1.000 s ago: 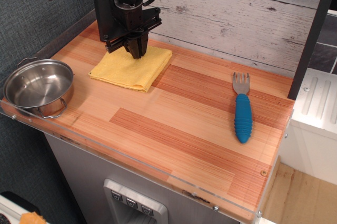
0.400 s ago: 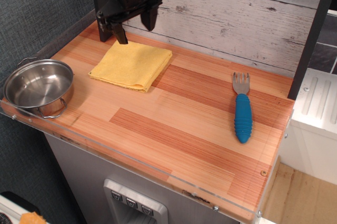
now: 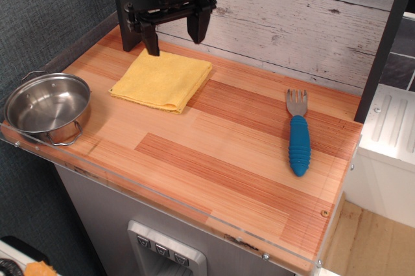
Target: Move yellow cloth to left upper corner of table.
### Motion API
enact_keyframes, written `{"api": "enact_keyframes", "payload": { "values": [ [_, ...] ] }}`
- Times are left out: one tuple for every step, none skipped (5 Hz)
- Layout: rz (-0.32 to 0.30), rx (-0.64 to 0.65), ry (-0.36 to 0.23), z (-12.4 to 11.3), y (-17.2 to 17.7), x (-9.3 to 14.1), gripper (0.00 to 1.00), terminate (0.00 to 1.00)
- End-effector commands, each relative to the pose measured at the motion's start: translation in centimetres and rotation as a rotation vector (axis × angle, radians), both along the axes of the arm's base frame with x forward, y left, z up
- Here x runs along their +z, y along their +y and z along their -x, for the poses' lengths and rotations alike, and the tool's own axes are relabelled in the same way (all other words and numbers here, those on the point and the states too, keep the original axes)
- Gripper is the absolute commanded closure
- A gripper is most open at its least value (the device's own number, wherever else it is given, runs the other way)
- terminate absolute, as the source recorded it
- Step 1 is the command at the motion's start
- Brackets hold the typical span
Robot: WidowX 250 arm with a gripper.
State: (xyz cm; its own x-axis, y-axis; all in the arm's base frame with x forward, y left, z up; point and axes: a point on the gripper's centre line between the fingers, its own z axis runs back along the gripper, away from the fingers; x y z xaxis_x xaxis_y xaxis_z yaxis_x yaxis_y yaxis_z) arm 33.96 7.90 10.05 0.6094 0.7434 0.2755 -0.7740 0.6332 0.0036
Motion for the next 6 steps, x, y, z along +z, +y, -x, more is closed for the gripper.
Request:
{"api": "enact_keyframes", "payload": {
  "values": [
    [0.002,-0.153,0.052,5.6,-2.2,2.2,0.00,0.00],
    [-0.025,-0.188,0.127,8.7,-2.9,2.7,0.00,0.00],
    [-0.012,-0.108,0.139,12.9,-2.0,3.4,0.00,0.00],
    [-0.040,-0.020,0.150,16.0,-0.9,4.2,0.00,0.00],
    [-0.040,-0.020,0.150,16.0,-0.9,4.2,0.00,0.00],
    [-0.040,-0.020,0.150,16.0,-0.9,4.2,0.00,1.00]
  ]
}}
